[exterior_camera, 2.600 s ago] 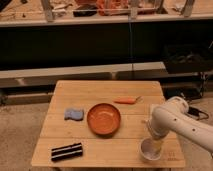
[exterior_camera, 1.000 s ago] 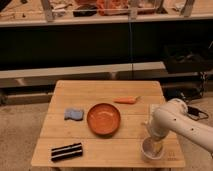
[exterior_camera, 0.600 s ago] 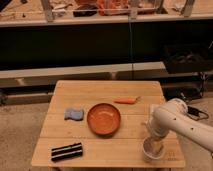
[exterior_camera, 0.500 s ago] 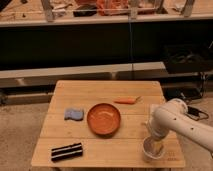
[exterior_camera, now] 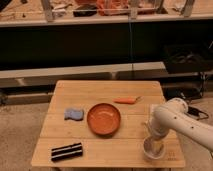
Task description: Place the ceramic cup in the ceramic bowl
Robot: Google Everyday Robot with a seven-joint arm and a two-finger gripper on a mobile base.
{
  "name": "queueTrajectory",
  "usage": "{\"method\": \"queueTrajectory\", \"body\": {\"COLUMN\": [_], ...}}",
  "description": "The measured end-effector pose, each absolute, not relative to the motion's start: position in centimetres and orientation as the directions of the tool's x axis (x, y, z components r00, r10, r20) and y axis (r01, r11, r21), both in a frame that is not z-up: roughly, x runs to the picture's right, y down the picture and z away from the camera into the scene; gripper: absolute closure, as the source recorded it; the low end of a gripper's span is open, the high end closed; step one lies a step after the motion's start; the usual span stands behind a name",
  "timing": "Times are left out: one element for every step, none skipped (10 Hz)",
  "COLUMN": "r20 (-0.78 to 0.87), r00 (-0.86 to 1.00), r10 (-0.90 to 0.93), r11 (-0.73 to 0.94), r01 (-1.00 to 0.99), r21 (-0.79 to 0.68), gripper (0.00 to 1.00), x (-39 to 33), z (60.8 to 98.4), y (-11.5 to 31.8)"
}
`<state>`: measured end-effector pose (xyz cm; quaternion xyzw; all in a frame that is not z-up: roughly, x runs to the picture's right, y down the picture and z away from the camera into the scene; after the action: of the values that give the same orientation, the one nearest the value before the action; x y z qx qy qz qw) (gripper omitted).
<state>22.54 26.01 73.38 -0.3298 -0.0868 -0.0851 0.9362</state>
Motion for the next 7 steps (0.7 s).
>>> {"method": "queueTrajectory", "body": {"r20": [0.220, 0.221, 0.221, 0.221, 0.221, 0.222, 0.224], "r00": [0.970, 0.970, 0.970, 0.970, 0.970, 0.970, 0.970], "r10": [-0.100, -0.100, -0.100, -0.099, -0.098, -0.097, -0.096], "r11": [0.768, 0.768, 0.766, 0.764, 0.764, 0.764, 0.764], "r01": [0.216, 0.216, 0.216, 0.216, 0.215, 0.216, 0.216], "r21": [-0.603, -0.603, -0.605, -0.608, -0.608, -0.609, -0.608], "gripper": [0.21, 0.21, 0.20, 0.20, 0.20, 0.20, 0.20], "x": [22.54, 22.55, 22.61, 22.65, 22.64, 22.64, 22.61], "z": [73.42, 73.46, 73.49, 73.52, 73.56, 73.59, 73.62], "y": [26.01, 25.95, 25.98, 26.01, 25.95, 25.95, 25.85]}}
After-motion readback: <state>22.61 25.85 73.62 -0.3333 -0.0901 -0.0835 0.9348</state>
